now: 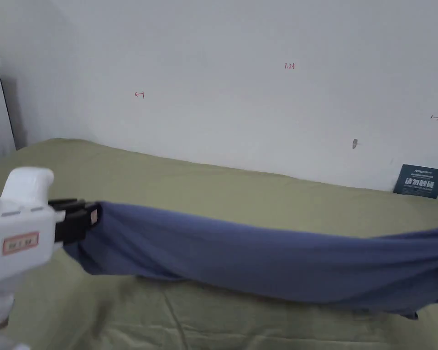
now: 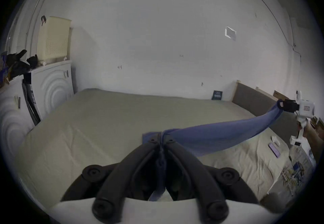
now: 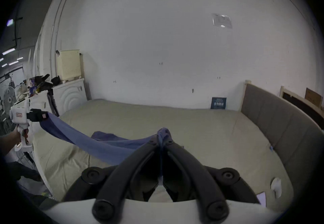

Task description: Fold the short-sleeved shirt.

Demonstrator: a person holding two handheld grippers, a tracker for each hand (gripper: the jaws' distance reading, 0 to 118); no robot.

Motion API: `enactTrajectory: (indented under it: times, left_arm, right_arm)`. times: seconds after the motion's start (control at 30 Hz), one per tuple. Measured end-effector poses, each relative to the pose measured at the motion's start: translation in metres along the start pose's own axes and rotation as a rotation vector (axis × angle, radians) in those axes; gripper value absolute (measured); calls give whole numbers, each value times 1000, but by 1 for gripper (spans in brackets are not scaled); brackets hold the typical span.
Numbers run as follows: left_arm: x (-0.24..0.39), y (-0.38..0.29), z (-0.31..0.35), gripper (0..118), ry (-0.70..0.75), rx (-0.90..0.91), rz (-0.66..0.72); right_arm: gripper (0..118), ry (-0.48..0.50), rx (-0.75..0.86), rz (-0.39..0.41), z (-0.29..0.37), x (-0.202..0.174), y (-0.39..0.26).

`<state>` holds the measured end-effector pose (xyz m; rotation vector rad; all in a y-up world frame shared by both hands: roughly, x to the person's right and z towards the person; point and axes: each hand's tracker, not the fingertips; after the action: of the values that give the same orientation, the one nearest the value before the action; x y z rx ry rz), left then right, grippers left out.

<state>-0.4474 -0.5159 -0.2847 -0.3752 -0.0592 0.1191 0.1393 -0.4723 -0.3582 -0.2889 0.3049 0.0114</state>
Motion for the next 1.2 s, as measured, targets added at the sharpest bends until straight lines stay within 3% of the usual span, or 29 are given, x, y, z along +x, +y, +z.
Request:
enactTrajectory:
  times: [0.13,0.23,0.33,0.6,0.67,0.7,0.73,0.77,0.8,0.93,1.0,1.07,1.13,1.17,1.2]
  left_arm:
    - [5,-46,30,2,-14,-61,-54]
    - [3,-84,46,2,-29,-106,-6]
    - [0,-127,56,2,-24,-163,74]
    - [-14,-212,56,5,-24,-357,55]
    - [-12,-220,56,23,-5,-380,67]
    - [-15,-223,56,54,6,-396,91]
    - [-17,-225,59,82,26,-408,131]
    - [-19,-226,63,97,28,-391,152]
    - [-21,-224,71,98,43,-353,191]
    - [-1,-197,101,98,165,-253,237]
    - [16,-185,118,98,179,-163,215]
    - [37,-175,131,97,181,-124,165]
    - [56,-172,138,89,198,-120,78]
    - [64,-172,139,73,212,-126,43]
    - [72,-173,140,23,236,-125,19]
  right_arm:
    - [1,13,-47,-28,39,-9,-47]
    - [1,-20,-109,-14,57,-18,-96]
    - [1,-38,-194,-92,69,-21,-146]
    - [1,-89,-375,-207,82,-9,-229]
    - [6,-132,-401,-232,85,-8,-233]
    - [27,-162,-412,-235,88,-5,-233]
    - [59,-191,-428,-222,89,-1,-231]
    - [94,-213,-441,-213,91,2,-229]
    - [113,-230,-419,-224,97,1,-225]
    - [111,-253,-262,-296,130,-5,-195]
    - [111,-244,-203,-276,142,-14,-184]
    - [99,-232,-147,-230,151,-34,-175]
    - [35,-212,-117,-153,158,-51,-171]
    - [0,-222,-138,-101,158,-59,-171]
    - [0,-245,-153,-56,156,-70,-171]
